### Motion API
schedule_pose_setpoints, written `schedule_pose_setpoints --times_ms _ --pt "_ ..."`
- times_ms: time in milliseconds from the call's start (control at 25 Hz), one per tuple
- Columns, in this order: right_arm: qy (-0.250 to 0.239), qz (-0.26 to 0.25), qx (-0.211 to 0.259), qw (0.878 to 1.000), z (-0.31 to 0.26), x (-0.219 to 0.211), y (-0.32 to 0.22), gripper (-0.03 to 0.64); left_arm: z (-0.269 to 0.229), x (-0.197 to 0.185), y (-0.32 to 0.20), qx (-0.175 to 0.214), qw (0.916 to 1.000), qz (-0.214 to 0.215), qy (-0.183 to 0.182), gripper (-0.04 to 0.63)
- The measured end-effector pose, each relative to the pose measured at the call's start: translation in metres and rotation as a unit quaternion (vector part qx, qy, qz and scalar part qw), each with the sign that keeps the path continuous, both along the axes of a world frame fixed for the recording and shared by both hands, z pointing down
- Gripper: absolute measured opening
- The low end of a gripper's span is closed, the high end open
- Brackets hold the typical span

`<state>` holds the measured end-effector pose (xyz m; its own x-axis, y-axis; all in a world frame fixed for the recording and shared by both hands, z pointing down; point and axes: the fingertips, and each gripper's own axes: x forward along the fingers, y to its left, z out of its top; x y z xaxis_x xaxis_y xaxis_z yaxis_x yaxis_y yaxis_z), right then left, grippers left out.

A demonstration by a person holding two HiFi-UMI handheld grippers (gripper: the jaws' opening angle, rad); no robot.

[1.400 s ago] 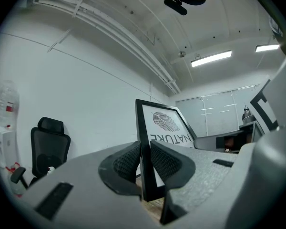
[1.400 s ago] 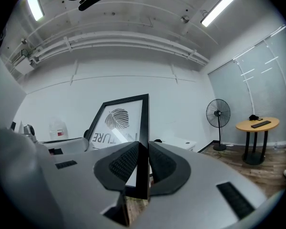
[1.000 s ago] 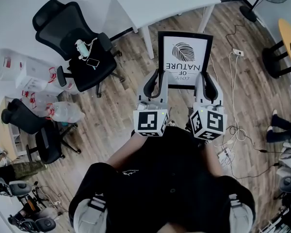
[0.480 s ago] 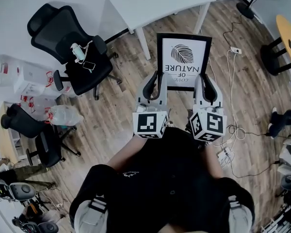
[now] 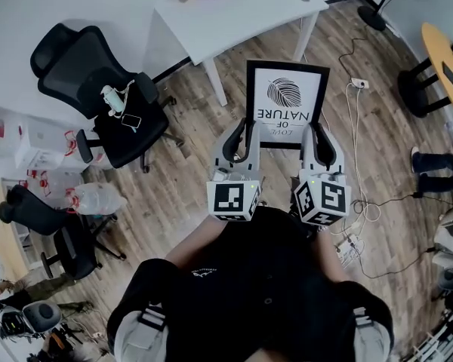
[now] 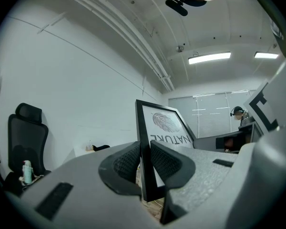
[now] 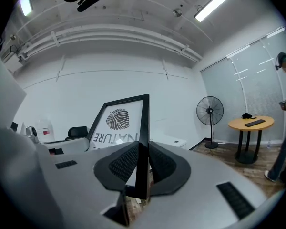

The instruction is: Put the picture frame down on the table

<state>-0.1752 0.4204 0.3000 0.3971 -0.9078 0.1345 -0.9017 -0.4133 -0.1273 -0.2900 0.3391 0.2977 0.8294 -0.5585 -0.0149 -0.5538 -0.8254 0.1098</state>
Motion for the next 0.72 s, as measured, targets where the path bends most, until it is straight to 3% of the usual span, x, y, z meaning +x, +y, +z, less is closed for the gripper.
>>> schedule_pose_setpoints --times_ms 720 --pt "-0.003 0.049 -0.016 0.999 -0.014 0.078 -0.142 0.066 -0.013 0.086 -0.153 -0.010 0.9988 0.048 0.005 0.074"
